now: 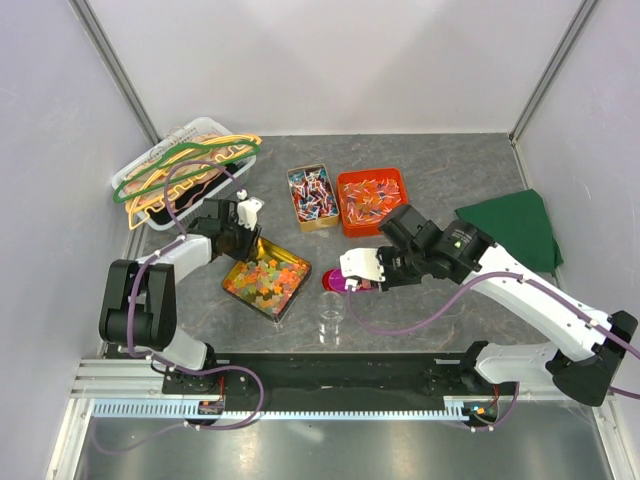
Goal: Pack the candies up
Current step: Place the fake candies in the packing bottle.
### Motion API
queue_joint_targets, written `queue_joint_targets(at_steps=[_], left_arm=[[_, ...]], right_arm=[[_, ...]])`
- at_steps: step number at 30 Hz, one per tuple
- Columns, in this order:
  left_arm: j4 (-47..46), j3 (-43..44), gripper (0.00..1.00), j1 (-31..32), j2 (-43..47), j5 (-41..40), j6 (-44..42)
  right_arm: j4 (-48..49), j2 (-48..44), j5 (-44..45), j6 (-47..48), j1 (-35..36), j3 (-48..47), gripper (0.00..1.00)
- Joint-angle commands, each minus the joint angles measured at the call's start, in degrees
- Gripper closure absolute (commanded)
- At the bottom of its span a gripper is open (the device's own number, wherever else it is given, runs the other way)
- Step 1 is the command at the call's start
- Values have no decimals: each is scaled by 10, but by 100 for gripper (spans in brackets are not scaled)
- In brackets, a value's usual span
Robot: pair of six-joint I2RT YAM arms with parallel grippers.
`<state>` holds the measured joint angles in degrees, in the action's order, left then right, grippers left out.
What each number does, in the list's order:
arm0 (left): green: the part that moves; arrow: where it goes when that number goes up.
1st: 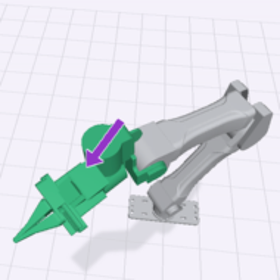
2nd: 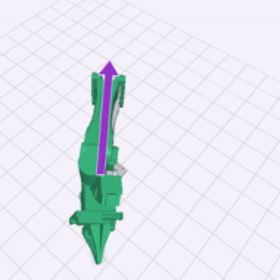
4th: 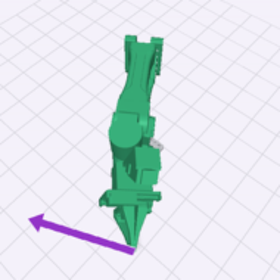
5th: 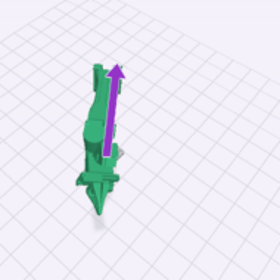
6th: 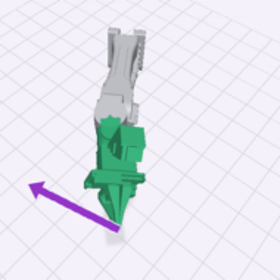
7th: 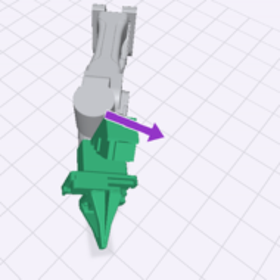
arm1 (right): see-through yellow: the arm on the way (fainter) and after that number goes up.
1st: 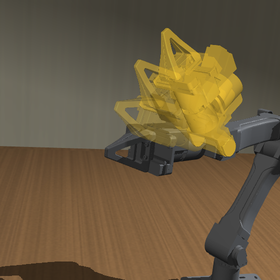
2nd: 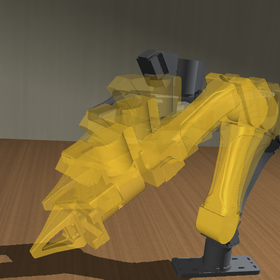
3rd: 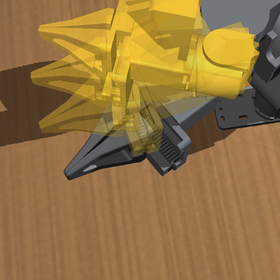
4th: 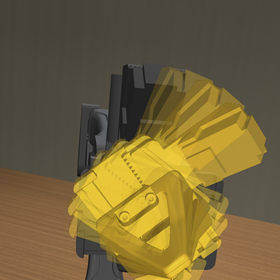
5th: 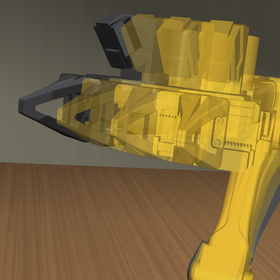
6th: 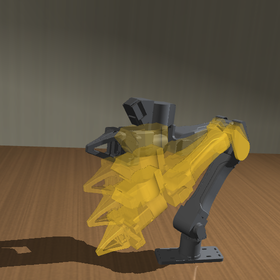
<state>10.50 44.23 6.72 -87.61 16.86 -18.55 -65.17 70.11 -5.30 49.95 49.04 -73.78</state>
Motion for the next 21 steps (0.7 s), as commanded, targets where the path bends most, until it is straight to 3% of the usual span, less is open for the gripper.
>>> queue_joint_targets(at_steps=[1, 21], left_arm=[[-12, 21, 55, -9, -8, 4, 10], [-12, 27, 49, -28, -13, -17, 10]], right_arm=[[2, -19, 42, 15, 13, 7, 100], [-47, 21, 132, 46, 84, -25, 100]])
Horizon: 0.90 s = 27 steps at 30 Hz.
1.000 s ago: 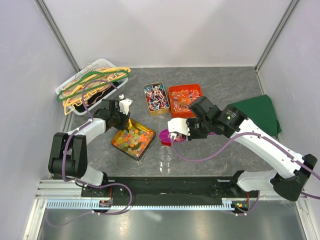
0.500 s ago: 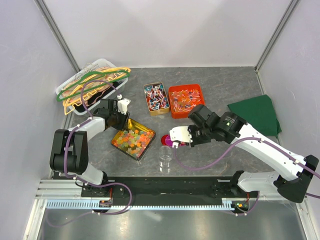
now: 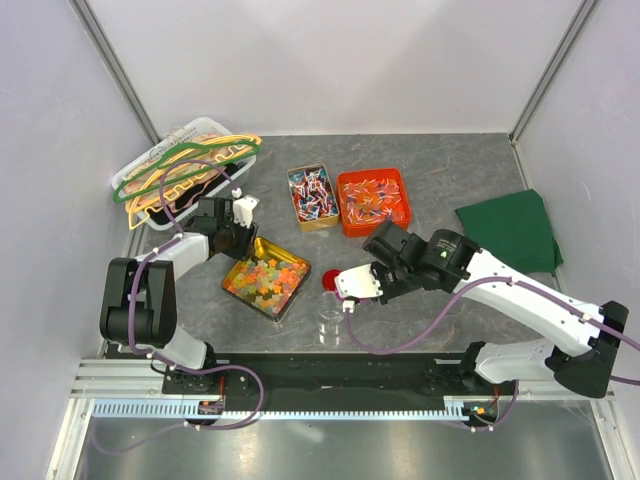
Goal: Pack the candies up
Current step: Place the fake candies in the packing bottle.
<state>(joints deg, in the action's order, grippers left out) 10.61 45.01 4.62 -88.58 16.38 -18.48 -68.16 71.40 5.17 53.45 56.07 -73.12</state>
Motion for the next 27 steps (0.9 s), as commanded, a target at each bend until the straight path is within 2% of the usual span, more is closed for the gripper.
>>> queue_joint_targets(at_steps=[1, 27], left_arm=[[-13, 19, 49, -7, -4, -12, 9], [-9, 23, 49, -8, -12, -10, 11]], right_arm=[[-19, 12, 29, 13, 18, -37, 100], [-57, 67, 95, 18, 62, -100, 100]])
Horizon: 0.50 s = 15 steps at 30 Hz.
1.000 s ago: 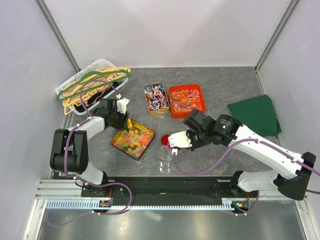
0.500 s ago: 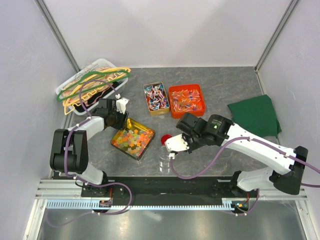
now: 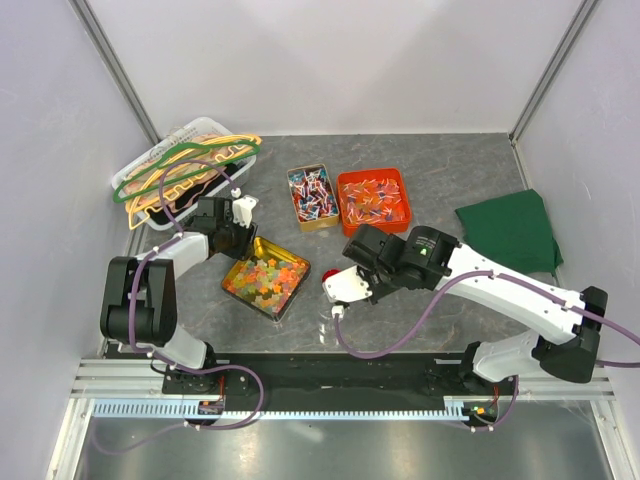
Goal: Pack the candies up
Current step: Place the fake candies in the packing bottle.
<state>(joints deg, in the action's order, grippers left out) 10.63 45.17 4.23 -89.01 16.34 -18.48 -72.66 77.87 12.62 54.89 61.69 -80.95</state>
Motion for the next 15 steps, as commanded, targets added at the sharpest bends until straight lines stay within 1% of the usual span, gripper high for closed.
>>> queue_joint_targets(at_steps=[1, 15], left_arm=[[-9, 22, 49, -5, -6, -10, 11], [-6, 25, 49, -5, -10, -10, 12]], right_arm=[[-13, 4, 24, 4, 10, -24, 100], [-20, 18, 70, 13, 34, -24, 100]])
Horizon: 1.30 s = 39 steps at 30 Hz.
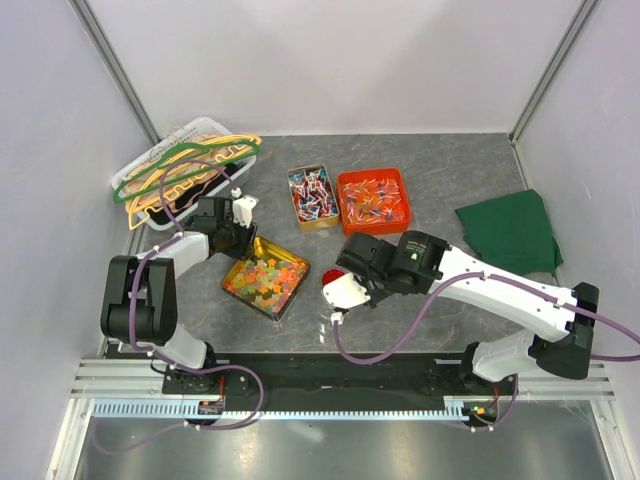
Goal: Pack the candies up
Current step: Place the fake candies in the packing bottle.
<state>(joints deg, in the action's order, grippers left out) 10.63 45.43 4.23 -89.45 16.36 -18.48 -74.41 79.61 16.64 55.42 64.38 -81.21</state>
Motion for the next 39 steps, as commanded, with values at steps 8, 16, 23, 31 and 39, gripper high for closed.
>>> queue_joint_targets(at_steps=[8, 16, 23, 31, 39], left_arm=[[-4, 23, 49, -5, -7, -10, 13], [-5, 24, 49, -5, -8, -11, 12], [-4, 24, 49, -5, -9, -11, 12], [-4, 25, 49, -5, -10, -10, 13], [-3, 25, 49, -5, -10, -10, 12]], right_arm=[[-8, 5, 45, 14, 14, -26, 100], [-9, 9, 56, 15, 22, -33, 100], [-16, 19, 69, 16, 33, -40, 100], [-20, 27, 89, 21, 47, -44, 100], [-21, 41, 109, 25, 60, -47, 100]])
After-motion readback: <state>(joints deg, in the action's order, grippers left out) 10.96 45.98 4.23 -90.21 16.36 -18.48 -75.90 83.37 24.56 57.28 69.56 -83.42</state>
